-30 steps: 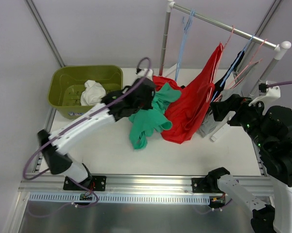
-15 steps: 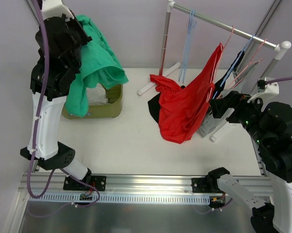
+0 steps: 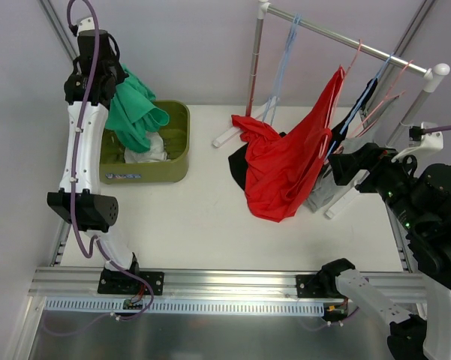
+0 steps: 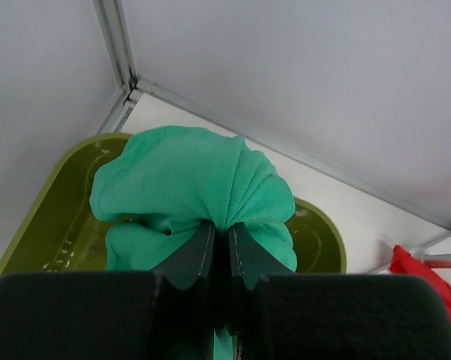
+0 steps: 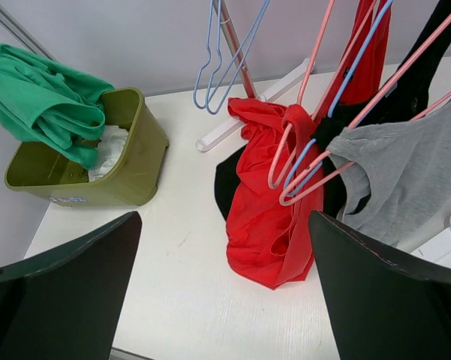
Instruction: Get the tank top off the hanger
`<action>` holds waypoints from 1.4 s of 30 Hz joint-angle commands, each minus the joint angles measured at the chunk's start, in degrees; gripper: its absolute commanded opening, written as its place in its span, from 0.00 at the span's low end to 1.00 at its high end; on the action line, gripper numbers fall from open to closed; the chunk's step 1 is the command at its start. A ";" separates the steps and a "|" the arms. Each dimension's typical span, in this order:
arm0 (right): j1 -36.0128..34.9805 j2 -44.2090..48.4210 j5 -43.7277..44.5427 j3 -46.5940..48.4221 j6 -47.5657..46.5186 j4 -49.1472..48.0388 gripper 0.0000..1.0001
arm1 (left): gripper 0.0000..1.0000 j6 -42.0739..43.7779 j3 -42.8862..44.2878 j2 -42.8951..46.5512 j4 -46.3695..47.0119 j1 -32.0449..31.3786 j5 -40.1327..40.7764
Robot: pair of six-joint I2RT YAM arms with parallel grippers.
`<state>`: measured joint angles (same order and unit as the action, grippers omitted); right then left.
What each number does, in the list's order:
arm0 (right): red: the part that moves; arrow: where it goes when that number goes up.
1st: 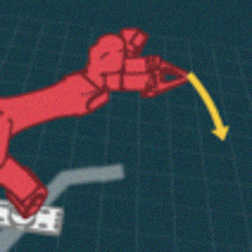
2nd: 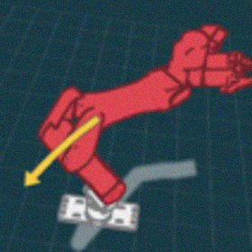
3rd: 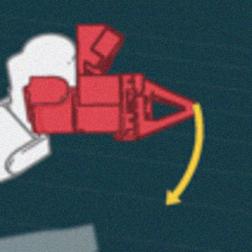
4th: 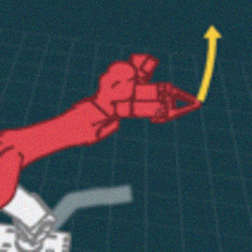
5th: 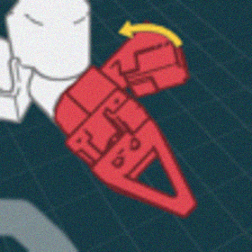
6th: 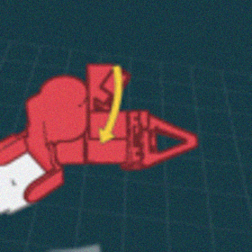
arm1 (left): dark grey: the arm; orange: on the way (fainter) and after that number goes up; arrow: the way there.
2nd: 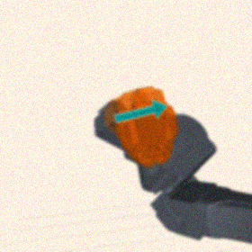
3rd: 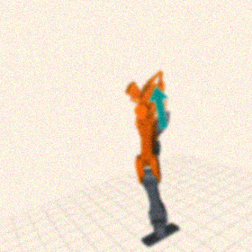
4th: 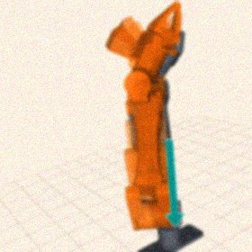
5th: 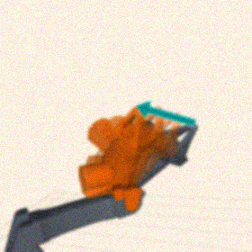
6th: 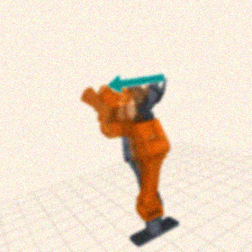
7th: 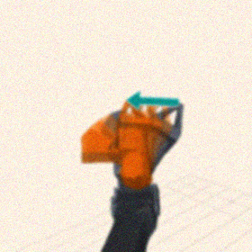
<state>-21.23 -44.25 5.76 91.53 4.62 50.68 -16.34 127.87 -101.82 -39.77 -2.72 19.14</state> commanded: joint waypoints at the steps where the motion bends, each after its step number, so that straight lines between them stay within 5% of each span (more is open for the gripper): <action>1: 0.23 0.04 1.18 1.81 -0.05 -0.23 1.00 | 0.00 -1.42 -2.01 0.66 3.03 1.58 -3.67; 16: 0.23 -1.72 -1.01 -2.31 0.56 -2.60 0.99 | 0.00 -5.20 -15.99 21.13 4.17 1.67 5.21; 32: 0.14 -1.20 -1.72 -3.55 1.71 -5.15 0.99 | 0.00 -4.23 -7.57 -0.56 3.91 2.11 -7.62; 42: 0.14 0.48 -1.10 -4.43 0.47 -3.65 1.00 | 0.00 -2.21 -4.02 -3.12 3.38 2.28 -8.67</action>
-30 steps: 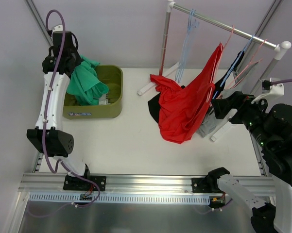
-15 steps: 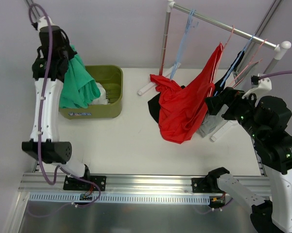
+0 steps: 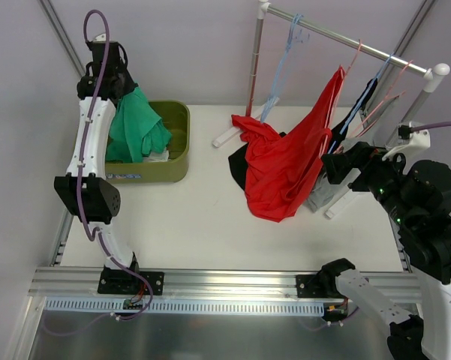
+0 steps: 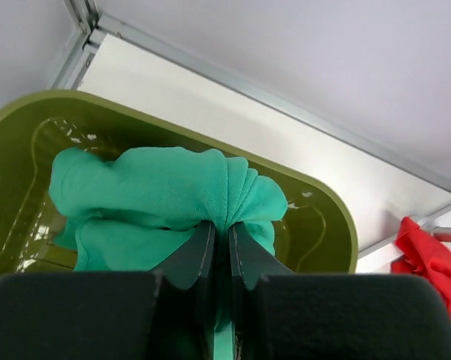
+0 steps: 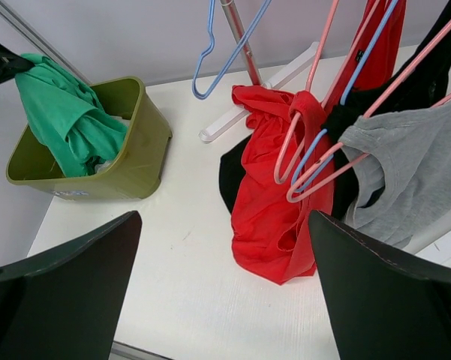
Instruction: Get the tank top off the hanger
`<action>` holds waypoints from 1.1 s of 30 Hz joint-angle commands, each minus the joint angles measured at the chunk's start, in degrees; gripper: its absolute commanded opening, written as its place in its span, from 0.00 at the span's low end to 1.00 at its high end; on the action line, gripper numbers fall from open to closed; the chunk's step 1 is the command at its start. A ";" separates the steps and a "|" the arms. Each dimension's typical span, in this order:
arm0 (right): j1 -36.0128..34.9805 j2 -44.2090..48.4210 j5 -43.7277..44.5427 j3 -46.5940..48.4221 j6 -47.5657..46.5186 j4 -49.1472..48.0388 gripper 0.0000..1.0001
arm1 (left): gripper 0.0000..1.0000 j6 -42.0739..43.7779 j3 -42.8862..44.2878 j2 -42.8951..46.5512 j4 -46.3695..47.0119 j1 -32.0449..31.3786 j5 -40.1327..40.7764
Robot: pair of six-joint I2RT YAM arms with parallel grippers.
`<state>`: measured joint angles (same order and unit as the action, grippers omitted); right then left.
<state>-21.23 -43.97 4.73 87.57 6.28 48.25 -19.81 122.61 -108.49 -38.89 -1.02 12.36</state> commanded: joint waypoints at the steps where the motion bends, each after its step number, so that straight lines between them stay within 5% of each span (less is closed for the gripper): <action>1: 0.14 -0.15 -0.68 -0.38 -1.27 -1.31 1.00 | 0.00 0.92 -0.51 4.24 2.68 0.58 -1.81; 3: 0.14 -0.59 -3.40 0.40 -0.32 -2.36 1.00 | 0.10 0.30 -6.22 6.61 2.51 0.58 -1.99; 5: 0.14 -0.77 -7.42 0.93 0.22 -5.52 1.00 | 0.43 -0.31 -12.09 9.94 2.51 0.58 -2.34; 6: 0.14 -1.03 -7.80 2.15 -0.30 -6.14 1.00 | 0.51 -0.31 -13.87 11.27 2.51 0.58 -2.51; 8: 0.14 -4.70 -1.53 5.14 -0.83 -3.89 0.99 | 0.96 -0.84 -18.17 16.34 1.81 0.58 -3.83; 15: 0.23 -25.01 15.48 23.25 -3.56 9.23 0.98 | 0.99 -0.23 -28.03 37.37 -1.01 -6.44 -7.79; 19: 0.40 -33.01 17.84 29.75 -5.58 8.35 0.77 | 0.99 2.23 -34.79 44.31 -1.36 -8.65 -9.02; 26: 2.42 -42.24 23.48 36.26 -8.13 7.21 0.62 | 0.99 3.82 -46.05 52.49 -3.90 -8.65 -11.04; 33: 3.92 -45.77 25.16 31.79 -3.57 4.59 0.33 | 0.99 4.43 -46.67 53.20 -5.84 -8.65 -14.38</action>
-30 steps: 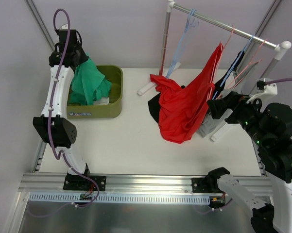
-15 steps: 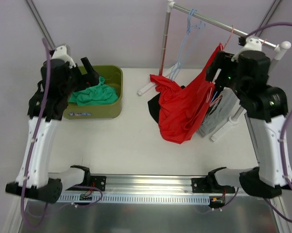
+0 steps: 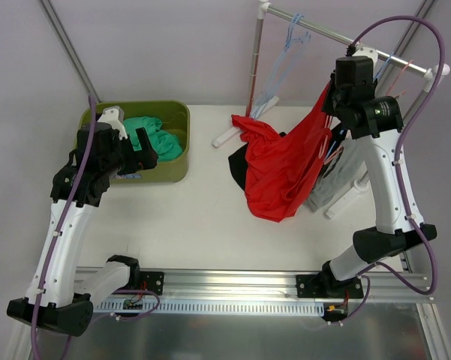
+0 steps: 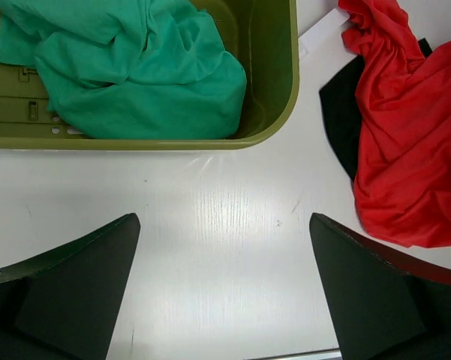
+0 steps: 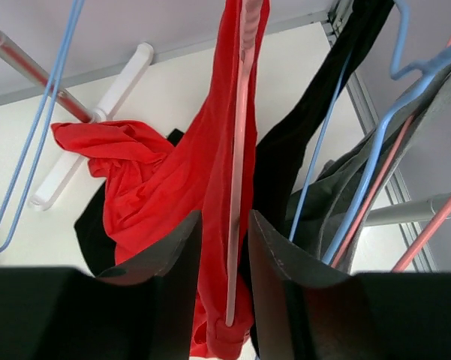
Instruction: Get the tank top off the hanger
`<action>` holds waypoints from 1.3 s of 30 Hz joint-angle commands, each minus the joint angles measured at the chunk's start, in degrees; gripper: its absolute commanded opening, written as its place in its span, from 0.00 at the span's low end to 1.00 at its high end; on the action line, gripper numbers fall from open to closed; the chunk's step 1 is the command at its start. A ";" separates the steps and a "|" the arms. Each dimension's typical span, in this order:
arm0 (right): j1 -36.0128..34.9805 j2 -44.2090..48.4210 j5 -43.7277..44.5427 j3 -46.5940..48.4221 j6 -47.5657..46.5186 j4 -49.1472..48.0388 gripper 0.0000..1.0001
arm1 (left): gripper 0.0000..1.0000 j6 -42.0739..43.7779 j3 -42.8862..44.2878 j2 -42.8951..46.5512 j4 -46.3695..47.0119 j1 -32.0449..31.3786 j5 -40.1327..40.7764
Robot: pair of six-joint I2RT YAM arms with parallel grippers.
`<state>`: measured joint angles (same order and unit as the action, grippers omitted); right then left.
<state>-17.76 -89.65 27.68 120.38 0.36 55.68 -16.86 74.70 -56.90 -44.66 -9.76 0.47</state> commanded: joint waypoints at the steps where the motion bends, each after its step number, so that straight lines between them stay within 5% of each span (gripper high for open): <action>1: 0.44 -0.09 1.59 -1.72 2.80 -3.47 0.33 | 0.99 1.74 1.50 1.36 -0.16 0.00 -2.58; 8: 0.44 0.35 3.96 -4.09 5.26 -5.23 0.21 | 0.99 3.06 3.61 0.39 -0.86 0.09 -2.49; 11: 0.36 1.05 4.05 -5.41 6.76 -6.37 0.01 | 0.99 3.50 3.53 0.39 -1.04 0.09 -2.40; 27: 0.27 10.98 -10.09 -6.03 6.77 -16.12 0.00 | 0.99 3.76 6.16 0.13 -1.57 0.00 -4.68; 39: 0.27 34.15 -34.44 -23.86 0.17 -19.74 0.00 | 0.99 4.20 21.34 -5.40 0.97 -2.00 -22.25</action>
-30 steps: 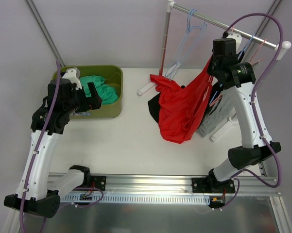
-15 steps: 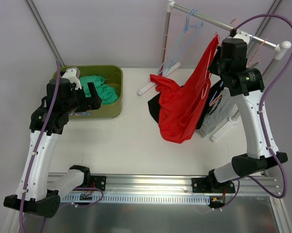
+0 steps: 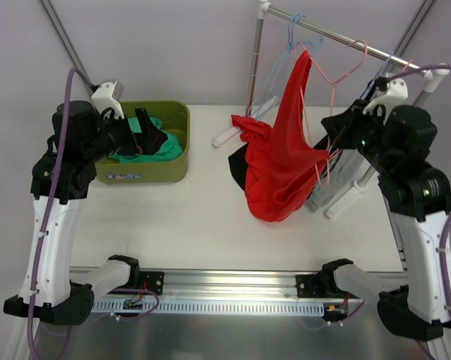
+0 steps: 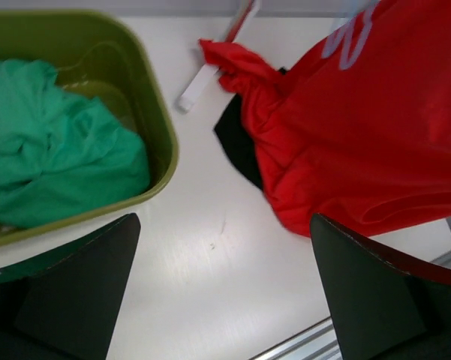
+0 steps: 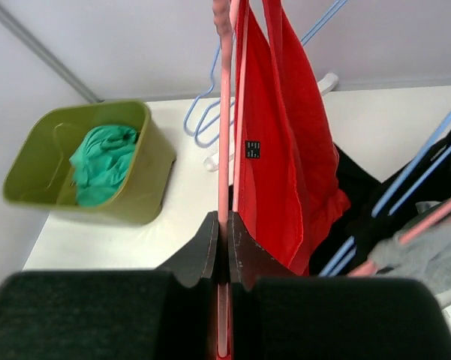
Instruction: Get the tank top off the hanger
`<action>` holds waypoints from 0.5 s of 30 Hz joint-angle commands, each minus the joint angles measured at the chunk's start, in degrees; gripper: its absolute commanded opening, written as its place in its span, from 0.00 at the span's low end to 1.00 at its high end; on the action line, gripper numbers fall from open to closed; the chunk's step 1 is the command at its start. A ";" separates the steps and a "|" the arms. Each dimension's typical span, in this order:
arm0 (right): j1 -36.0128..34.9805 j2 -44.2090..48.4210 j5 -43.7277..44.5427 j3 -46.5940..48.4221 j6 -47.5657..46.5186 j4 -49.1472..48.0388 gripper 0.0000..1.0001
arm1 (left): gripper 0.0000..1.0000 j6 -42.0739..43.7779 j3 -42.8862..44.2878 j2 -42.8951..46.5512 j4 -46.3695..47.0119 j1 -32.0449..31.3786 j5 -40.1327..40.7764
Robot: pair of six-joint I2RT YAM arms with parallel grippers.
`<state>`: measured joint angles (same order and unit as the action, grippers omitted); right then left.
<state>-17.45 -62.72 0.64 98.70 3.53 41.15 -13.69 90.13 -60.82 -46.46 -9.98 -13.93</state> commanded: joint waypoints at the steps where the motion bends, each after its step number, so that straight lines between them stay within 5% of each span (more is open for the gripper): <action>1: -0.04 9.09 -8.72 -3.32 -3.09 -4.59 0.00 | 0.99 1.21 7.16 -2.11 3.65 -2.93 -8.73; 7: 0.05 18.94 -14.52 -3.87 -6.78 5.33 0.00 | 0.99 1.04 16.30 -8.43 12.24 -16.52 -9.71; 15: 0.05 15.44 -21.91 13.43 -8.81 24.59 0.00 | 0.98 8.41 35.25 -25.54 17.98 -36.33 -0.66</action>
<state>-17.47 -44.84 -16.08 107.20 -3.57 60.03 -9.67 118.02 -80.79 -33.12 -42.33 -18.28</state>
